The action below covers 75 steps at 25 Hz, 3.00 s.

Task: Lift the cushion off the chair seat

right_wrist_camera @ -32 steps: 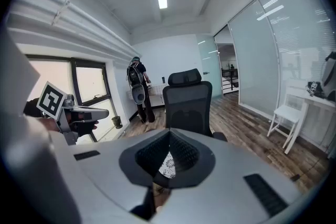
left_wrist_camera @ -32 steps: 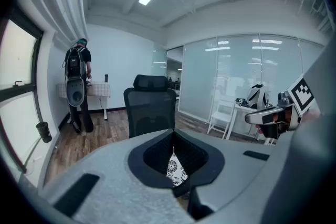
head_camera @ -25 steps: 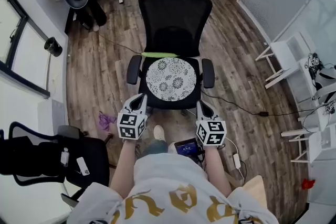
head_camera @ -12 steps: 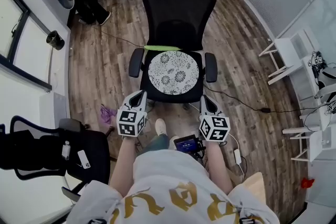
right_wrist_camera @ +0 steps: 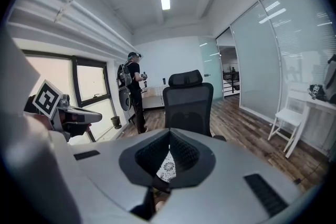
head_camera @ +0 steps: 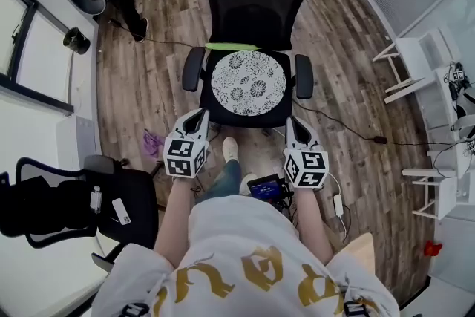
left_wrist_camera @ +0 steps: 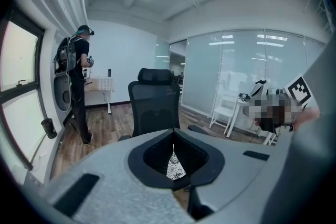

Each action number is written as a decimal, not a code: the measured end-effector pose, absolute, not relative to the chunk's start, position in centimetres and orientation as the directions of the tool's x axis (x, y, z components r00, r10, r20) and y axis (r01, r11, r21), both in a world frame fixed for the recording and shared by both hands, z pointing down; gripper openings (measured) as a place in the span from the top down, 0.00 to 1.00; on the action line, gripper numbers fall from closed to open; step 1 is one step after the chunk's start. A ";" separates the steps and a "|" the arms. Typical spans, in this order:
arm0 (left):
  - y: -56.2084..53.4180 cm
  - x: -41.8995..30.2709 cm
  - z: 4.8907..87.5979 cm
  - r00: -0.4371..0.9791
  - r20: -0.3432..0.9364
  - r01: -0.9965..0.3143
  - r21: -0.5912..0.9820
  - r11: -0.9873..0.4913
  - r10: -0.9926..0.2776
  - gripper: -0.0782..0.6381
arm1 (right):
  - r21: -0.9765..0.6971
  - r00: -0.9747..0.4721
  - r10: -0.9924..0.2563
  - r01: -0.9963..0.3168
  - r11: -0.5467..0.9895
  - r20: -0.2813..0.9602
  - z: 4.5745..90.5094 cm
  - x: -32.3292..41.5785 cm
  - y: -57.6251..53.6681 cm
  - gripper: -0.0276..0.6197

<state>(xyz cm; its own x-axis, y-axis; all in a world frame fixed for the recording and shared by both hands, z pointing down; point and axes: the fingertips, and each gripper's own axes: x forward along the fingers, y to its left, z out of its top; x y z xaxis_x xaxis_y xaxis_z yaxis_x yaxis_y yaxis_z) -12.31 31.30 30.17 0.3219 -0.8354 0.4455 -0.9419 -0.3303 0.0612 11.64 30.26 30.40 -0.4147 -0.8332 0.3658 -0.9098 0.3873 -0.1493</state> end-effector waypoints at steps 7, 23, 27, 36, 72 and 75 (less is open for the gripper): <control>25.0 -11.8 31.6 0.352 0.459 -0.932 0.086 -0.353 -0.816 0.88 | -0.165 -0.385 -0.836 -0.923 0.348 0.392 31.7 12.4 24.6 0.94; 5.0 -15.1 34.8 0.408 0.502 -0.909 0.146 -0.390 -0.763 0.88 | -0.164 -0.324 -0.841 -0.946 0.280 0.433 32.5 9.5 7.6 0.94; 2.0 -16.2 35.1 0.405 0.482 -0.913 0.163 -0.374 -0.777 0.88 | -0.196 -0.331 -0.833 -0.943 0.270 0.443 32.9 8.4 5.9 0.94; -2.4 -18.5 32.7 0.417 0.366 -0.895 0.327 -0.305 -0.832 0.88 | -0.210 -0.396 -0.826 -0.917 0.338 0.400 31.5 4.4 4.1 0.94; -1.5 -16.5 43.3 0.359 0.584 -0.932 0.186 -0.310 -0.728 0.88 | -0.192 -0.323 -0.756 -0.946 0.259 0.570 42.6 9.0 1.2 0.94; -1.6 -16.4 44.4 0.360 0.603 -0.931 0.186 -0.312 -0.712 0.88 | -0.191 -0.337 -0.733 -0.941 0.279 0.591 43.9 8.5 0.6 0.94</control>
